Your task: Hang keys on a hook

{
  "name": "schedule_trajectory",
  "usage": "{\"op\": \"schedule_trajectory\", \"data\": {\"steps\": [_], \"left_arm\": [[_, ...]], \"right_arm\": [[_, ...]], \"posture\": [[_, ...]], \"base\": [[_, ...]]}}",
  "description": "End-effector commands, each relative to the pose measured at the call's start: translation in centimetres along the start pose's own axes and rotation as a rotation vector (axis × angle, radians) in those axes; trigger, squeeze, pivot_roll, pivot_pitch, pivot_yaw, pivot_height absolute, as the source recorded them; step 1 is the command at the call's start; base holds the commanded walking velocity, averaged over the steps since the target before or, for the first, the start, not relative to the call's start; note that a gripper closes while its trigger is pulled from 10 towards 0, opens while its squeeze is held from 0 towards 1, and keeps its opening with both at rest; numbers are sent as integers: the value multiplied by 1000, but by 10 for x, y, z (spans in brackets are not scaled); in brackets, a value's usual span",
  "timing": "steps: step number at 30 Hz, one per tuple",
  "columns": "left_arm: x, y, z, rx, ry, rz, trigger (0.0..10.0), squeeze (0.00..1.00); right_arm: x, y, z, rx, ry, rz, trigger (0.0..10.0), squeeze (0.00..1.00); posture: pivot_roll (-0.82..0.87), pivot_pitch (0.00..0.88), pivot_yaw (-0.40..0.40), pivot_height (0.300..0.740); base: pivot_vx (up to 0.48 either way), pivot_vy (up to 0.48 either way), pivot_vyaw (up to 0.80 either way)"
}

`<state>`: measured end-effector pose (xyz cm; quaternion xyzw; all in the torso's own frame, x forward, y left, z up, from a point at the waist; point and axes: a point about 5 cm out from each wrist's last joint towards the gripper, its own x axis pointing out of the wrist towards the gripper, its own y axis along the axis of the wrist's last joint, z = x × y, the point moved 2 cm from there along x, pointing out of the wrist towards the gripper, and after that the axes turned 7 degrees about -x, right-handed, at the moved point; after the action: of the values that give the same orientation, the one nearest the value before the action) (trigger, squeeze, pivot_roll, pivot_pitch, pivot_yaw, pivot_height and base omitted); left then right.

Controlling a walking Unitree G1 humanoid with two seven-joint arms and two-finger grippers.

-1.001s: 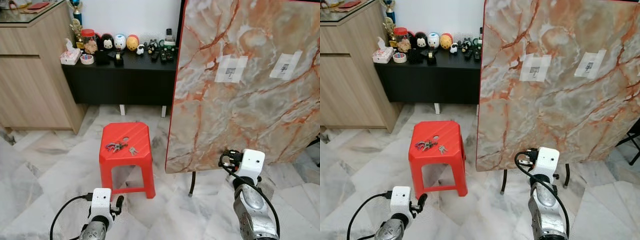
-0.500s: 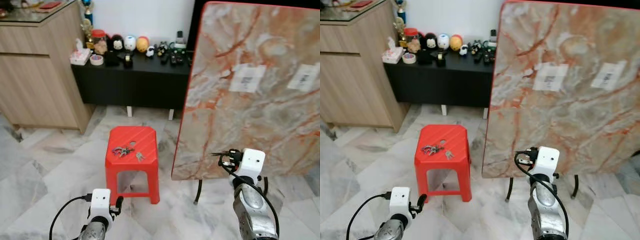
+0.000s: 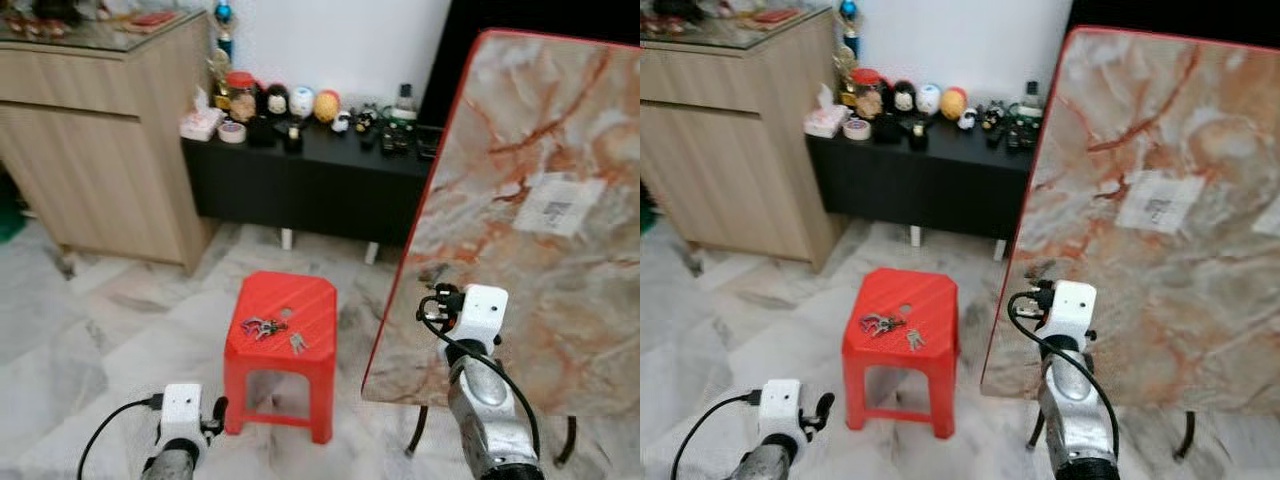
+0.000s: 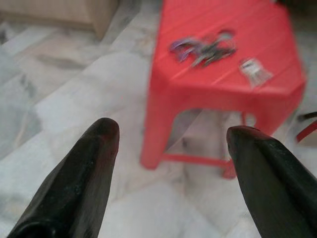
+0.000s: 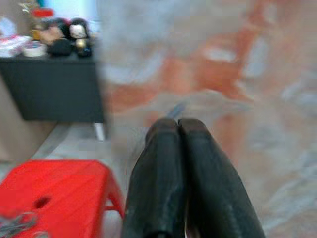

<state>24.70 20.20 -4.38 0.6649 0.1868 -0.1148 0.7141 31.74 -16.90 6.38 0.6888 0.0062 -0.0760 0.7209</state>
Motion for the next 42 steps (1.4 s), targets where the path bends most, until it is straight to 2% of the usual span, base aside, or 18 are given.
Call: {"op": "schedule_trajectory", "data": {"steps": [1,11,15,18,21,25,35,38,42], "left_arm": [[2,2,11,-7,-31,4,10000,0],[2,1,11,-12,-29,5,10000,0],[2,1,11,-15,-33,5,10000,0],[2,2,11,-15,-34,6,10000,0],[2,2,11,-19,-35,8,10000,0],[3,3,12,-21,-37,10,10000,0],[3,3,11,-21,-37,8,10000,0],[4,4,11,-22,-37,8,10000,0],[4,5,11,-19,-38,10,10000,0]], "right_arm": [[-3,-6,19,-5,-58,-21,10000,0],[-4,-3,20,-24,-65,-1,10000,0],[-2,15,23,-69,-63,76,10000,0],[0,24,28,-62,-81,107,10000,0],[-3,36,36,-73,-114,151,10000,0],[-9,50,38,-118,-125,207,10000,0],[-22,60,56,-124,-233,210,10000,0],[-21,63,64,-121,-263,210,10000,0],[-14,73,62,-129,-246,227,10000,0]], "posture": [[24,0,-73,740],[26,0,-75,740],[24,0,-72,740],[24,0,-72,740],[24,0,-73,740],[20,0,-70,740],[16,0,-69,740],[14,0,-66,740],[16,0,-66,740]], "base": [[334,0,0],[98,0,0],[0,0,0],[0,0,0],[0,0,0],[0,0,0],[0,0,0],[0,0,0],[0,0,0]]}}
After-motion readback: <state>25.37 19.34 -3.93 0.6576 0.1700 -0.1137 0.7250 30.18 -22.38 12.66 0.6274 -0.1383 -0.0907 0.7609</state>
